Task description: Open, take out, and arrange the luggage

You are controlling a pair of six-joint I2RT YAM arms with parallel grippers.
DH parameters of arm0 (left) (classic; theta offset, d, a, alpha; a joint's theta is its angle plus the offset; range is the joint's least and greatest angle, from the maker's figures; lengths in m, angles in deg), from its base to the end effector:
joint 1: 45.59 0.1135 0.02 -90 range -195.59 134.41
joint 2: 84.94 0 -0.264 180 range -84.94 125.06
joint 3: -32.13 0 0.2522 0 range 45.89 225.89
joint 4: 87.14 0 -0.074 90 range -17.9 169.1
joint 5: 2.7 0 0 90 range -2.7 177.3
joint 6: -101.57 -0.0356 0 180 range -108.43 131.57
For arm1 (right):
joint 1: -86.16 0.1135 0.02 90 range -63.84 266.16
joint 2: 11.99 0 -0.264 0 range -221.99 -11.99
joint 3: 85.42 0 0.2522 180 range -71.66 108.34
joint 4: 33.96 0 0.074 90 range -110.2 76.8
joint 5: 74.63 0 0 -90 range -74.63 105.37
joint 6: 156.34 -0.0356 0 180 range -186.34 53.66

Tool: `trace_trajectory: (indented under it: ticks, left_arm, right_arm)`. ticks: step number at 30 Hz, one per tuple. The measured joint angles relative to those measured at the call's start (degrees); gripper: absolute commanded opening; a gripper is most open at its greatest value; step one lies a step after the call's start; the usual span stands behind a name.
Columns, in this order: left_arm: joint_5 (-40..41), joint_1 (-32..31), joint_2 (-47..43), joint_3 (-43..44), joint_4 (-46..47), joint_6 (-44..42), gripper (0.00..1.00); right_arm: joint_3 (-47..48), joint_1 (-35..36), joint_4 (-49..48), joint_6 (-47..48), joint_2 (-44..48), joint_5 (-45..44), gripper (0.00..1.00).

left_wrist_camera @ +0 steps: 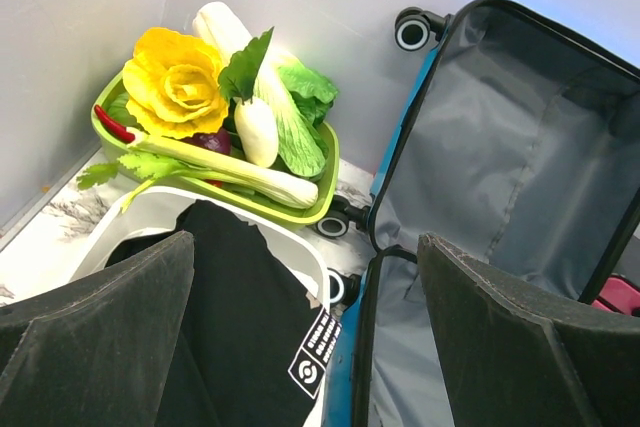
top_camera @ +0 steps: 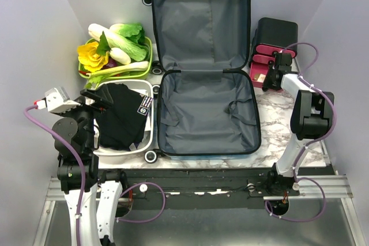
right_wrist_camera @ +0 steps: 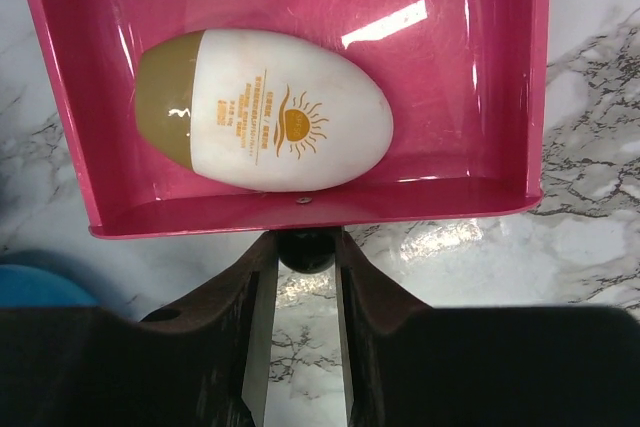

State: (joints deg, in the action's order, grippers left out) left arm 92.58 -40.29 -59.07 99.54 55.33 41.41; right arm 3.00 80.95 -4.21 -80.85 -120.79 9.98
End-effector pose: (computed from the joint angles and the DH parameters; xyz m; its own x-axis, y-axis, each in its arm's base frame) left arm 0.0798 0.0107 0.4036 0.1516 -0.4835 -0.8621 -0.1244 0.8559 -0.5019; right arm 0.4096 -0.0407 0.1916 -0.7023 0.3145 -0.6387 0.3371 0.9371 0.0908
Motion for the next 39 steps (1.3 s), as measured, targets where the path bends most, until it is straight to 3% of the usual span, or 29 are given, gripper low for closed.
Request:
trace_trajectory:
  ticks: [12, 14, 21, 31, 39]
  left_arm:
    - [0.6, 0.0, -0.5, 0.0, -0.1, 0.7, 0.99]
    - [0.7, 0.0, -0.5, 0.0, -0.1, 1.0, 0.99]
    - [1.1, 0.0, -0.8, -0.1, -0.2, 1.7, 0.99]
    - [3.3, 0.0, -3.1, -0.1, -2.6, 2.1, 0.99]
    - [5.4, 0.0, -4.7, 0.8, -3.9, 2.4, 0.99]
  right_arm:
    - [6.1, 0.0, 2.0, 2.8, -4.4, -0.2, 0.40]
    - [7.3, 0.0, 3.3, 2.6, -4.9, -0.5, 0.49]
    - [14.4, -0.4, 9.2, 2.5, -8.5, -1.6, 0.49]
    - [21.4, -0.5, 8.5, 3.2, -11.0, -1.7, 0.49]
    - [15.8, -0.5, 1.8, -0.2, -9.5, -2.3, 0.49]
